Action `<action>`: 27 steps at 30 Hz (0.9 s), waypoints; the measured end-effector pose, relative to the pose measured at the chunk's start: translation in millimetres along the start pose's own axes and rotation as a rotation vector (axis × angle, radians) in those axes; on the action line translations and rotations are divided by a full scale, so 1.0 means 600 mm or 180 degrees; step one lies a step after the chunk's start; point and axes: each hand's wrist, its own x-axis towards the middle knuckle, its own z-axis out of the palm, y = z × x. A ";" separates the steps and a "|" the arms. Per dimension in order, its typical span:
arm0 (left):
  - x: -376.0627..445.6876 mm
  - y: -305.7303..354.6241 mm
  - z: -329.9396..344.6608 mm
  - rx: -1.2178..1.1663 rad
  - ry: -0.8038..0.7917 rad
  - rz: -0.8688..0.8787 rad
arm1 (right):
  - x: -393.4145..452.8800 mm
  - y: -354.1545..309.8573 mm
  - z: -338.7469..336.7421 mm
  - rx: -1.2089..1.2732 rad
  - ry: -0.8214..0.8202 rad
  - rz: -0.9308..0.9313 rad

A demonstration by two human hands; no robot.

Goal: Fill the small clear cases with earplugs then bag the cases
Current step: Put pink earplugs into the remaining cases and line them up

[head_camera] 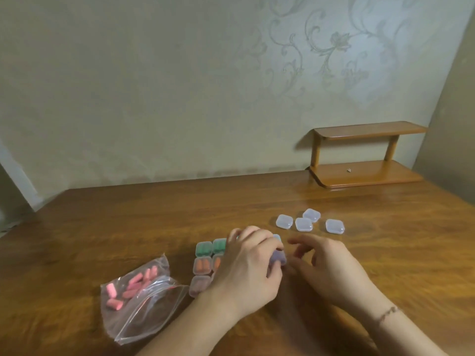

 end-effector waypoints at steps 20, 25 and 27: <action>0.153 0.078 0.089 -0.2002 -0.0684 -0.1525 | 0.061 0.125 -0.058 0.0640 0.0723 -0.0060; 0.111 0.059 0.015 -0.4563 -0.0759 -0.2302 | 0.020 0.057 -0.052 0.0654 0.1221 -0.0825; 0.088 0.050 -0.020 -0.5069 -0.0666 -0.2463 | 0.008 0.034 -0.052 0.0811 0.1308 -0.1272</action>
